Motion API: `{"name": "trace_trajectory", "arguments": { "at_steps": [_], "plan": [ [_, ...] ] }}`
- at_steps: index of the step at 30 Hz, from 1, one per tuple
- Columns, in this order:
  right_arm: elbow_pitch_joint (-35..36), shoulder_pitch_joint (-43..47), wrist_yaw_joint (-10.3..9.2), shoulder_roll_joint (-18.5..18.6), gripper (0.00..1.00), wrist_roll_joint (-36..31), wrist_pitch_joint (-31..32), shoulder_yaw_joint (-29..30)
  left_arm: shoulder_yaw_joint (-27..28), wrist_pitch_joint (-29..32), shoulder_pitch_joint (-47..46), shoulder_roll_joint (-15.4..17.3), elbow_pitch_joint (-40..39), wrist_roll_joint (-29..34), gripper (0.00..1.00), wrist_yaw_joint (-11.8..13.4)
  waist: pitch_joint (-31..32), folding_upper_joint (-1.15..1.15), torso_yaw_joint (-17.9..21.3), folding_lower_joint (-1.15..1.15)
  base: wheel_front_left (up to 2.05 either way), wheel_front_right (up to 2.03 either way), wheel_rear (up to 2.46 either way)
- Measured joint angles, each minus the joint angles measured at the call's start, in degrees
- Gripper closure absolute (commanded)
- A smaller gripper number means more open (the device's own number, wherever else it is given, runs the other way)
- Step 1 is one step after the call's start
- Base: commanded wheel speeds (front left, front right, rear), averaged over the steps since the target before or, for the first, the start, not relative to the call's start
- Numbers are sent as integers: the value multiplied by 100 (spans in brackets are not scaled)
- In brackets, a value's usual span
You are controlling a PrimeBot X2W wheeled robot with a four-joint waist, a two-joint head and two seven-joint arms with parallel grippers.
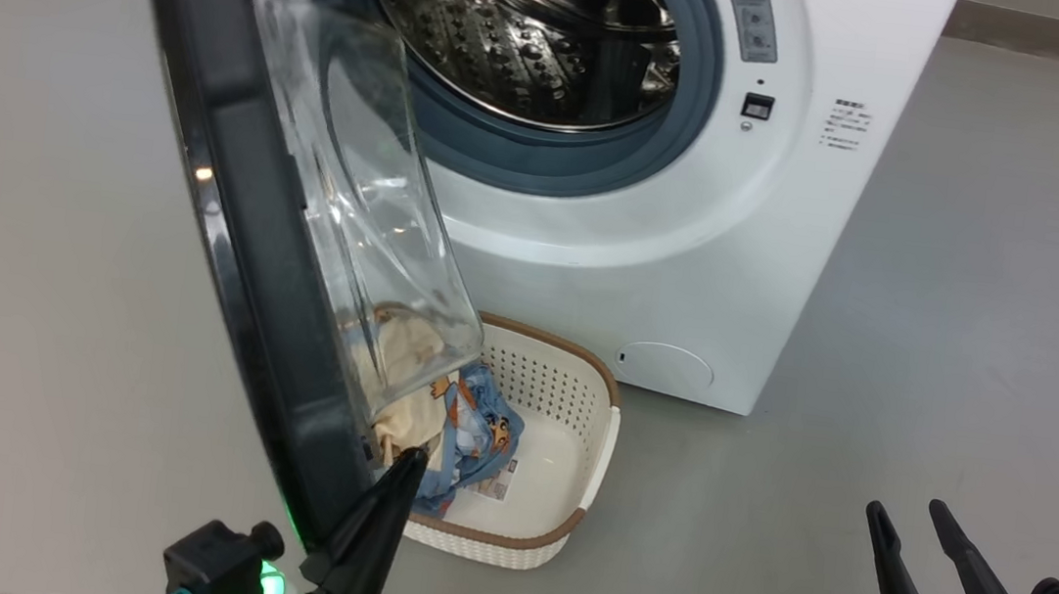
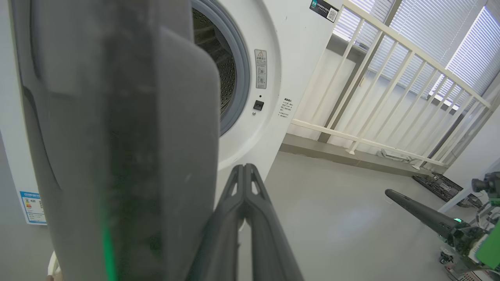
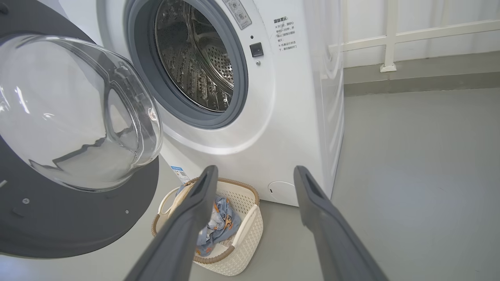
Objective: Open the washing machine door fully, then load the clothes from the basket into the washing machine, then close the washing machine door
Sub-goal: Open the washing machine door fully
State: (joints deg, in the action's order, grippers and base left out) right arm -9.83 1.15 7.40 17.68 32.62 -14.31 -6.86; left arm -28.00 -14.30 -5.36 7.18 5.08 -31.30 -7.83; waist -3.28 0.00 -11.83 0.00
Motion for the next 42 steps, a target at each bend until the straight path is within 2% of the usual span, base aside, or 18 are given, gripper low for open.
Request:
{"name": "trace_trajectory", "arguments": {
  "at_steps": [21, 25, 35, 42],
  "plan": [
    [-5, -24, 0, 9, 0, 1, 0, -169, 425, 20, 281, 274, -260, 25, 100, 475, 62, 0, -766, 0, 0, 0, 0],
    [-14, -62, 0, 2, 0, 1, 0, -201, 740, 19, 280, 423, -213, -33, 100, 656, 40, 0, -846, 0, 0, 0, 0],
    [-19, -155, 0, -2, 0, 1, 0, -197, 1347, 16, 227, 731, -32, -118, 100, 816, -91, 0, -889, 0, 0, 0, 0],
    [-27, -268, 0, -4, 0, 1, 0, -199, 1783, 9, -138, 921, 480, -168, 100, 890, -218, 0, -919, 0, 0, 0, 0]
  ]
}}
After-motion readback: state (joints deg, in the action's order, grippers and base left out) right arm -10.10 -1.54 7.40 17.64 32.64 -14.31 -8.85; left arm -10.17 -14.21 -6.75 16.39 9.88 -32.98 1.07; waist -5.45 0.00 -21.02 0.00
